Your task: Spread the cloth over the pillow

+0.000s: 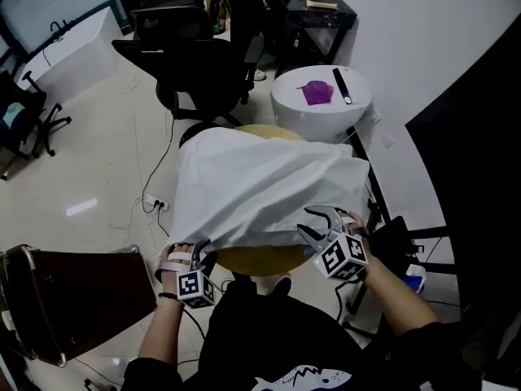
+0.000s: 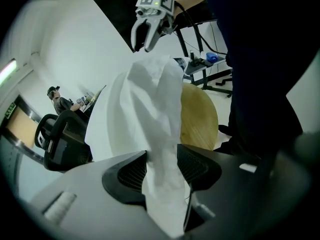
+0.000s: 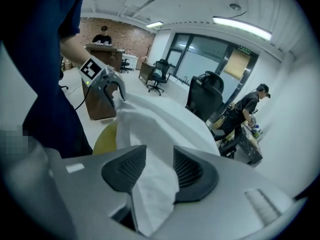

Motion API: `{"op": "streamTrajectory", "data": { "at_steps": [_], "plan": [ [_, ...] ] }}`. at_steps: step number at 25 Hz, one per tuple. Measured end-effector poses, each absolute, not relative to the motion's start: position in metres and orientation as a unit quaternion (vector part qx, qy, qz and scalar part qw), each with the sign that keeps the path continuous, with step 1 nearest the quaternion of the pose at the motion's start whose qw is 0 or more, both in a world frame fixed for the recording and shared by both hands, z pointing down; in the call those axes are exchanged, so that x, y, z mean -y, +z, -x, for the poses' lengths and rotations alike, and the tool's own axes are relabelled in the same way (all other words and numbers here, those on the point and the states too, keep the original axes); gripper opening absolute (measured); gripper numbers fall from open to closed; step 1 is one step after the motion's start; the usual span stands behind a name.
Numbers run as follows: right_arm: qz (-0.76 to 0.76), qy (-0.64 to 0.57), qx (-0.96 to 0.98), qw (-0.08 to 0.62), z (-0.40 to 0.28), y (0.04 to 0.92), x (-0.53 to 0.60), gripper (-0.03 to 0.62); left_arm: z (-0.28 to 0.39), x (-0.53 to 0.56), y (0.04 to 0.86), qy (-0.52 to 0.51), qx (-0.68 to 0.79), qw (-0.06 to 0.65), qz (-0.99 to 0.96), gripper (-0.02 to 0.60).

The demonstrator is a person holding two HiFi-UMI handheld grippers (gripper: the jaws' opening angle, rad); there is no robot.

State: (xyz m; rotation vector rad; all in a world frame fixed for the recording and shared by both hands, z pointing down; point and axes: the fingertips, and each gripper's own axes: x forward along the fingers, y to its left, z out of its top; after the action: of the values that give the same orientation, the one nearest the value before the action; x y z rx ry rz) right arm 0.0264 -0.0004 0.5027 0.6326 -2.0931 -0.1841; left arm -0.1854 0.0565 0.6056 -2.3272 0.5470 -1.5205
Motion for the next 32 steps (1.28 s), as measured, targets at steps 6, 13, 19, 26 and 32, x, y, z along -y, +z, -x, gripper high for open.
{"op": "streamTrajectory", "data": {
  "at_steps": [6,13,19,26,32],
  "plan": [
    [-0.239,-0.09,0.81,0.528,-0.061,0.573,-0.041,0.181,0.189,-0.057,0.625,-0.565,-0.206,0.169,0.781,0.235],
    [-0.279,-0.112,0.772,0.56,-0.081,0.604,-0.033,0.109,0.192,-0.055,0.628,-0.582,-0.217,0.163,0.767,0.242],
    [-0.289,-0.126,0.766,0.56,-0.086,0.61,-0.027,0.058,0.191,-0.051,0.632,-0.591,-0.208,0.155,0.764,0.242],
    [-0.297,-0.136,0.776,0.54,-0.09,0.578,-0.041,0.011,0.193,-0.048,0.632,-0.591,-0.2,0.154,0.766,0.244],
    [-0.296,-0.149,0.787,0.52,-0.099,0.534,-0.066,0.011,0.195,-0.052,0.631,-0.596,-0.193,0.152,0.764,0.242]
  ]
}}
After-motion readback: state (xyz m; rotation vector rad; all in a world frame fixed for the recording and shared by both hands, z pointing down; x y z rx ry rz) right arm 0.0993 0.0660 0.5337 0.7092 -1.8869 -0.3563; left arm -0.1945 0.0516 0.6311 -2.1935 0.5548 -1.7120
